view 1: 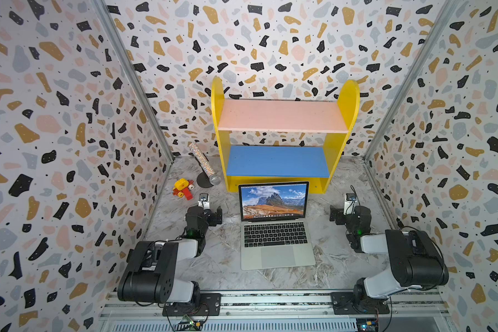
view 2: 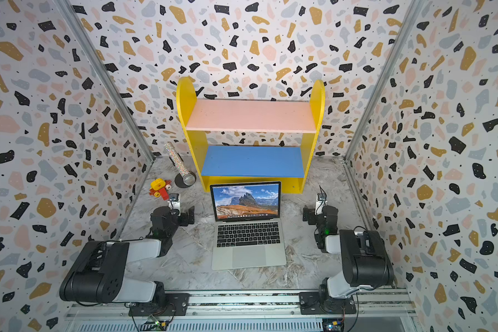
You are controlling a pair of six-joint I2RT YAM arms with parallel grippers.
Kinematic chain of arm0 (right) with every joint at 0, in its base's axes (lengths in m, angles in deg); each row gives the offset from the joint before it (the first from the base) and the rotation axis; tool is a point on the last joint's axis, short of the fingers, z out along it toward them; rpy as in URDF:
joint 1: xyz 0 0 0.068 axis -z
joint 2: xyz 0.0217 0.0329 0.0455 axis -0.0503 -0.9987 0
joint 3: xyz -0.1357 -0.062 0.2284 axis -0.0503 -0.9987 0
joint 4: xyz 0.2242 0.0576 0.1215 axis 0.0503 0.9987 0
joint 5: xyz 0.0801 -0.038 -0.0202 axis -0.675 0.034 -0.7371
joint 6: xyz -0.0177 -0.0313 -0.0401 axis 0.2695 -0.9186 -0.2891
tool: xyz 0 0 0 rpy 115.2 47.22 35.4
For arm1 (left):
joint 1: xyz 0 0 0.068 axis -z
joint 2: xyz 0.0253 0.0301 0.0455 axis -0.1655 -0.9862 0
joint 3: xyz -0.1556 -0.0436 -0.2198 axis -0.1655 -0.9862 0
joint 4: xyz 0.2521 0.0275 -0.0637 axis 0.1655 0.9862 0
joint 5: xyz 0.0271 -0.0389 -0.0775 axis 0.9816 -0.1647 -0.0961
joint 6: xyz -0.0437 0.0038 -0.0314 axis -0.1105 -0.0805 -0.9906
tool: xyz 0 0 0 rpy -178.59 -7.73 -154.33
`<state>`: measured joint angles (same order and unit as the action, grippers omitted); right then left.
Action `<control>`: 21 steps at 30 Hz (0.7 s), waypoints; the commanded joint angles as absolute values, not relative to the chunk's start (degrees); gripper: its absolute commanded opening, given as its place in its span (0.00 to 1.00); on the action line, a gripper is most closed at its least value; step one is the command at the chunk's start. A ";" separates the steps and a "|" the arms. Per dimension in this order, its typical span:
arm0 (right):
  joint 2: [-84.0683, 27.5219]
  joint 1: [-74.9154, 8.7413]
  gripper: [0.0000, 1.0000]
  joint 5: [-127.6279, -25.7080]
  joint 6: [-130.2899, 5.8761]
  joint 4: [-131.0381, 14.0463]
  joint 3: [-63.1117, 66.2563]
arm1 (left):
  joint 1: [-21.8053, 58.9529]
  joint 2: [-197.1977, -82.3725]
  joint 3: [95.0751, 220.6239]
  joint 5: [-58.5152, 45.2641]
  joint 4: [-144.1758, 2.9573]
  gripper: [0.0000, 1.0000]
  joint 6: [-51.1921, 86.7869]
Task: Close the laptop lid and set it aside
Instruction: Close the lid of the laptop.
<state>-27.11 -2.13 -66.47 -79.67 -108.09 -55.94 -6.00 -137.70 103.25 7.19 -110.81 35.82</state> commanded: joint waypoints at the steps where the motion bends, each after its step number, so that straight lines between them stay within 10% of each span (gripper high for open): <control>1: -26.77 -1.99 1.00 -66.78 -80.03 -107.64 -54.53 | -6.32 -137.18 104.17 5.61 -112.04 1.00 36.40; 21: -17.63 -1.32 1.00 -68.25 -79.61 -102.12 -55.55 | -9.40 -133.54 103.53 -2.44 -111.30 1.00 35.91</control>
